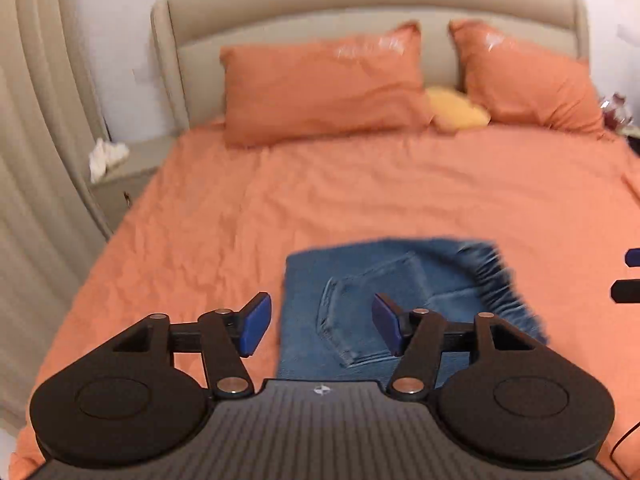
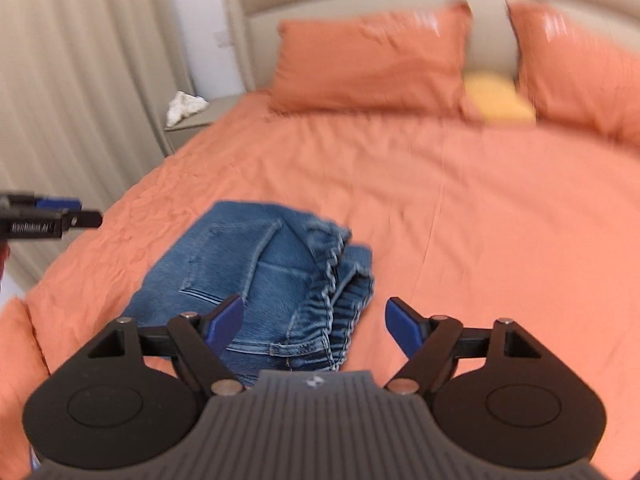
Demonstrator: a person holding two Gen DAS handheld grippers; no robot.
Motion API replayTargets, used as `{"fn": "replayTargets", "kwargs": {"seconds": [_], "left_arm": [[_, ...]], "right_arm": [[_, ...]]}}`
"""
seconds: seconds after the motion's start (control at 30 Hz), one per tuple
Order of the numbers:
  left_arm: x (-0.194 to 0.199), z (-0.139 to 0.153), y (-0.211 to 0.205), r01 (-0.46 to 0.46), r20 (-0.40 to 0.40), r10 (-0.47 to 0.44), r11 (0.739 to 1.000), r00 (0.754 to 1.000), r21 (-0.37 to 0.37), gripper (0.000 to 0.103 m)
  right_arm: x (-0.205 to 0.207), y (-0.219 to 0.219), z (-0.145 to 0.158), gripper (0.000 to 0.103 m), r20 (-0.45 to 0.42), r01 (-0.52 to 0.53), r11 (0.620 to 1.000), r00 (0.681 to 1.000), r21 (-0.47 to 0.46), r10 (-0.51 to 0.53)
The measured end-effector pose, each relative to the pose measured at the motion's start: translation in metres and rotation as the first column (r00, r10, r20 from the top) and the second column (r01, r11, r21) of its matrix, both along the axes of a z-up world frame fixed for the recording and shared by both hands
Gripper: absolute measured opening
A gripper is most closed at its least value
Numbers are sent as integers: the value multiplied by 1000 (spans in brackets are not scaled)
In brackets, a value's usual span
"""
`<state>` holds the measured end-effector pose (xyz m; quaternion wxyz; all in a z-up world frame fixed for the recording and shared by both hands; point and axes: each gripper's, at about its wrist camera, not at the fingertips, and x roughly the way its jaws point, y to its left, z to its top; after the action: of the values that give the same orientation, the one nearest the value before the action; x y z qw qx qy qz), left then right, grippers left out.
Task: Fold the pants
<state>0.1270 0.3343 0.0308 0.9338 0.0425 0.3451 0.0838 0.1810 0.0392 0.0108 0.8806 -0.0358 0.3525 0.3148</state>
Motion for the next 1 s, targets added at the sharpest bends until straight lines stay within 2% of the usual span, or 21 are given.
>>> {"fn": "replayTargets", "kwargs": {"seconds": [0.13, 0.23, 0.3, 0.4, 0.53, 0.63, 0.8, 1.0], "left_arm": [[-34, 28, -32, 11, 84, -14, 999, 996, 35, 74], [-61, 42, -55, -12, 145, 4, 998, 989, 55, 84], [-81, 47, -72, -36, 192, 22, 997, 981, 71, 91], [-104, 48, -94, -58, 223, 42, 996, 974, 66, 93], [-127, 35, -114, -51, 229, 41, 998, 973, 37, 94], [-141, 16, -128, -78, 204, 63, 995, 977, 65, 94], [-151, -16, -134, -129, 113, 132, 991, 985, -32, 94], [-156, -47, -141, -180, 32, 182, 982, 983, -55, 94]], "right_arm": [[-46, -16, 42, 83, 124, -36, 999, 991, -22, 38], [-79, -30, 65, 89, 189, -33, 999, 981, -15, 35], [-98, -41, 72, 92, 213, -14, 1000, 977, 7, 12], [-127, -54, 76, 98, 246, 5, 999, 969, 42, -15], [-166, -69, 76, 98, 293, 43, 997, 954, 61, -59], [-189, -76, 68, 98, 300, 62, 996, 951, 68, -79], [-211, -74, 40, 98, 318, 105, 992, 940, 71, -123], [-212, -58, -5, 98, 287, 113, 994, 952, -12, -105]]}}
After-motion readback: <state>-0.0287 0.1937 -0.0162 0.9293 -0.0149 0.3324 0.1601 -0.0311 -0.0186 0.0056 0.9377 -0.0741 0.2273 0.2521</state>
